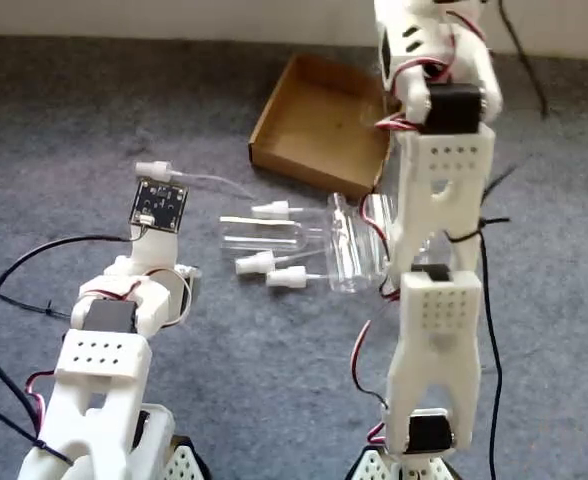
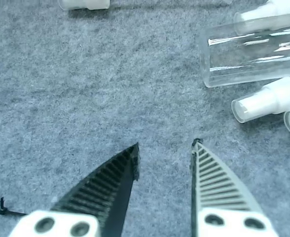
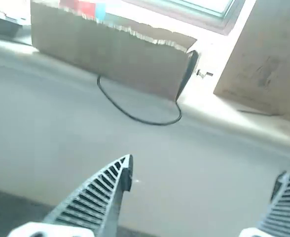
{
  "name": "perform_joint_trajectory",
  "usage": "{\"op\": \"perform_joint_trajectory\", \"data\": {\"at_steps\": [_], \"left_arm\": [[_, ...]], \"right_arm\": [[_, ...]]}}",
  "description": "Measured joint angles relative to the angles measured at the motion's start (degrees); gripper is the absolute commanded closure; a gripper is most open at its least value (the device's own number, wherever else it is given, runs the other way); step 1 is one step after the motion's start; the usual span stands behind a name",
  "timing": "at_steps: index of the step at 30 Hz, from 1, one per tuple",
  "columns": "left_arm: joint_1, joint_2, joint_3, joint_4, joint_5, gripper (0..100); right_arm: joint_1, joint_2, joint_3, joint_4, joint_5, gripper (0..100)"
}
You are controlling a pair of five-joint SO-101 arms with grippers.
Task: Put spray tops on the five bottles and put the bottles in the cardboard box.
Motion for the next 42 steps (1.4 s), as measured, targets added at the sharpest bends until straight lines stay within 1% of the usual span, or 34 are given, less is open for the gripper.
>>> {"op": "perform_joint_trajectory", "data": {"at_steps": [4,6,7,10,12,15,17,19,22,27,30,33,35,37,40,42], "left_arm": [[0.0,0.0,1.6,-2.4,0.0,83],[0.0,0.0,1.8,-3.3,0.0,83],[0.0,0.0,2.1,-3.6,0.0,83],[0.0,0.0,2.5,-4.0,0.0,84],[0.0,0.0,2.5,-4.0,0.0,84],[0.0,0.0,2.5,-4.0,0.0,84],[0.0,0.0,2.5,-4.0,0.0,84],[0.0,0.0,2.5,-4.0,0.0,84],[0.0,0.0,2.5,-4.0,0.0,84],[0.0,0.0,2.5,-4.0,0.0,84],[0.0,0.0,2.5,-4.0,0.0,84],[0.0,0.0,2.5,-4.0,0.0,84],[0.0,0.0,2.5,-4.0,0.0,84],[0.0,0.0,2.5,-4.0,0.0,84],[0.0,0.0,3.6,-4.5,0.0,84],[0.0,0.0,4.3,-5.6,0.0,84]], "right_arm": [[0.0,-13.0,-0.1,13.2,0.0,61.0],[0.0,-19.3,-0.8,21.6,0.0,63.5],[0.0,-22.3,-1.1,26.5,0.0,66.6],[0.0,-29.5,-1.8,39.3,0.0,80.7],[0.1,-32.5,-1.8,41.6,-0.4,85.8],[2.3,-36.6,1.7,42.1,-0.5,84.4],[3.2,-39.9,7.8,42.2,-0.5,82.9],[4.7,-44.5,17.2,42.2,-0.5,82.3],[7.3,-54.4,35.9,42.2,-0.6,82.1],[7.4,-75.5,73.3,42.1,-0.6,82.4],[7.9,-86.9,95.5,38.2,-0.6,82.1],[8.7,-95.2,114.3,35.5,-0.4,81.5],[9.1,-96.0,123.7,34.3,2.8,77.6],[11.1,-94.2,130.4,30.7,6.1,73.3],[15.0,-88.8,136.1,22.0,7.9,71.2],[15.5,-83.5,136.4,17.3,8.3,71.2]]}}
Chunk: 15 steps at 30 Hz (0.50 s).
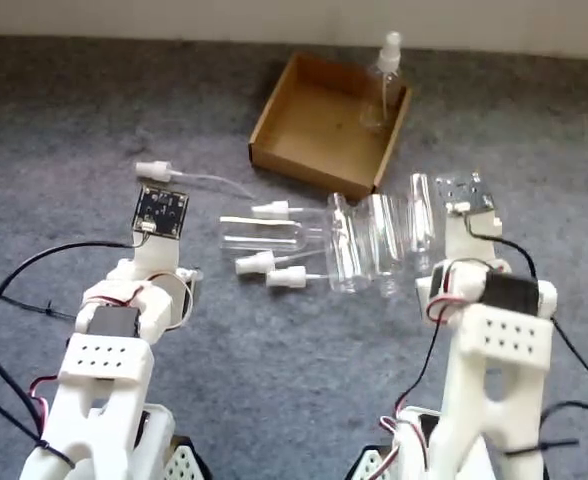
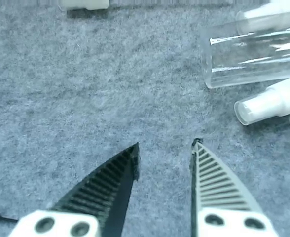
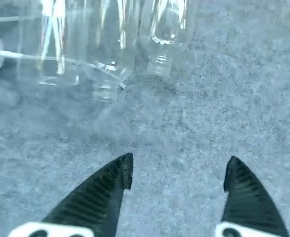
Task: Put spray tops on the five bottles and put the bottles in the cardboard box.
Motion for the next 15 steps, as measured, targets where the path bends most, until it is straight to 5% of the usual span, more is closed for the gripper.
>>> {"op": "perform_joint_trajectory", "data": {"at_steps": [9,15], "left_arm": [[0.0,0.0,1.0,-2.7,-0.4,84],[0.0,0.0,1.0,-2.8,-0.4,84]], "right_arm": [[-7.9,24.0,-14.9,-7.6,2.4,71.2],[-9.0,33.5,-31.6,-12.9,21.9,71.1]]}}
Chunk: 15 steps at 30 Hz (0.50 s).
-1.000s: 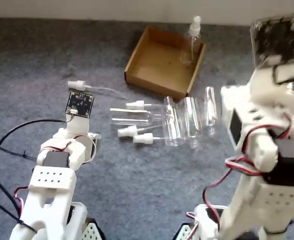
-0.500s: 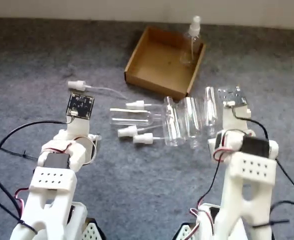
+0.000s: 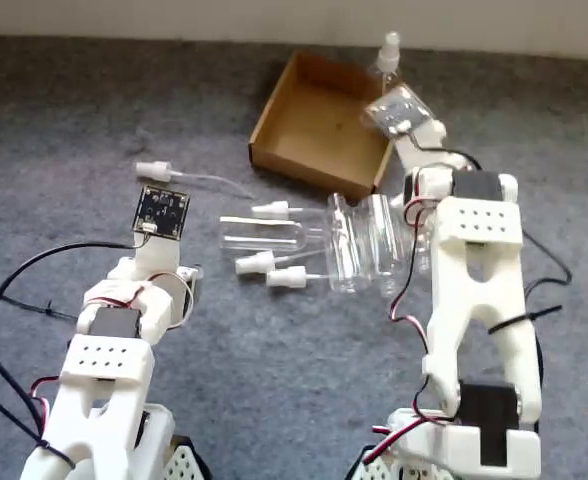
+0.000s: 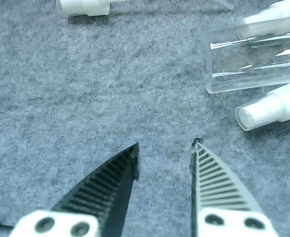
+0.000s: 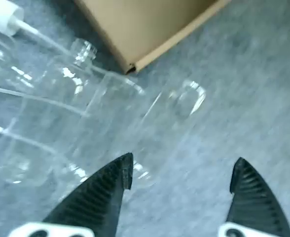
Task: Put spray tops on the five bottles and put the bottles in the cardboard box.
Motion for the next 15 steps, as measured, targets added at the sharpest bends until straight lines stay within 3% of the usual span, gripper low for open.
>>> {"op": "perform_joint_trajectory", "data": {"at_steps": [2,5,11,15], "left_arm": [[0.0,0.0,0.0,0.0,-0.1,84],[0.0,0.0,0.0,0.0,-0.1,84],[0.0,0.0,0.0,0.0,-0.1,84],[0.0,0.0,0.0,0.0,-0.1,84]], "right_arm": [[-0.1,3.7,-4.8,-0.1,8.0,71.1],[-0.4,10.0,-10.0,0.6,9.0,71.1],[0.5,25.6,-17.4,-1.8,-8.9,71.1],[2.3,35.3,-21.1,-2.8,-12.0,71.1]]}}
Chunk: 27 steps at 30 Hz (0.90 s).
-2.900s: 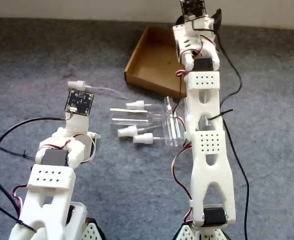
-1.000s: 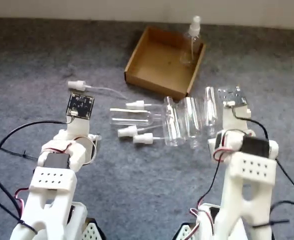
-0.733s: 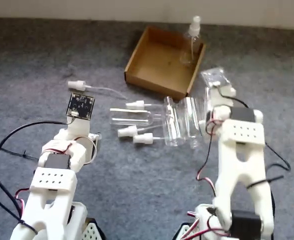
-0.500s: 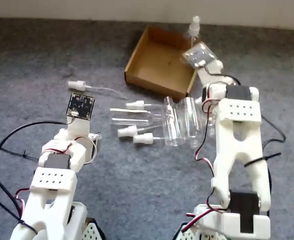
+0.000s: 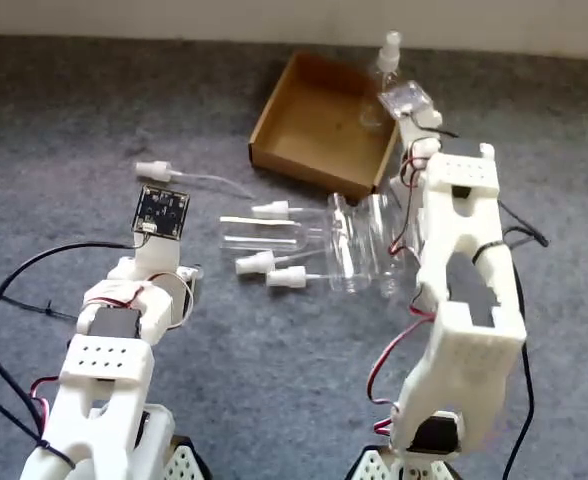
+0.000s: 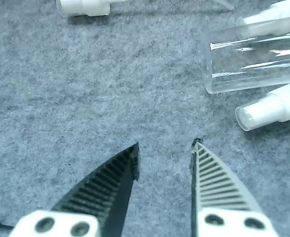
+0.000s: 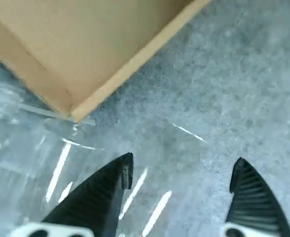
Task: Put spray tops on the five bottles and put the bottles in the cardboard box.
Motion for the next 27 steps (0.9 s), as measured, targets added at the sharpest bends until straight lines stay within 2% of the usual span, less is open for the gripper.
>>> {"op": "perform_joint_trajectory", "data": {"at_steps": [6,8,12,16,19,22,25,27], "left_arm": [[0.0,0.0,0.0,0.0,0.0,84],[0.0,0.0,0.0,0.0,0.0,84],[0.0,0.0,0.0,0.0,0.0,84],[0.0,0.0,0.0,0.0,0.0,84],[0.0,0.0,0.0,0.0,0.0,84],[0.0,0.0,0.0,0.0,0.0,84],[0.0,0.0,0.0,0.0,0.0,84],[0.0,0.0,0.0,0.0,0.0,84]], "right_arm": [[0.6,5.9,-2.9,0.2,-0.5,72.8],[1.4,6.4,-2.9,2.4,-1.7,79.2],[5.5,6.5,-2.9,9.2,-9.3,93.2],[9.6,6.5,-3.7,16.4,-14.0,96.5],[12.1,6.4,-3.7,19.1,-22.2,96.7],[15.5,5.1,-3.7,20.7,-36.6,96.4],[17.7,2.4,-3.6,26.6,-51.4,96.7],[18.3,0.6,-2.5,31.0,-56.9,96.7]]}}
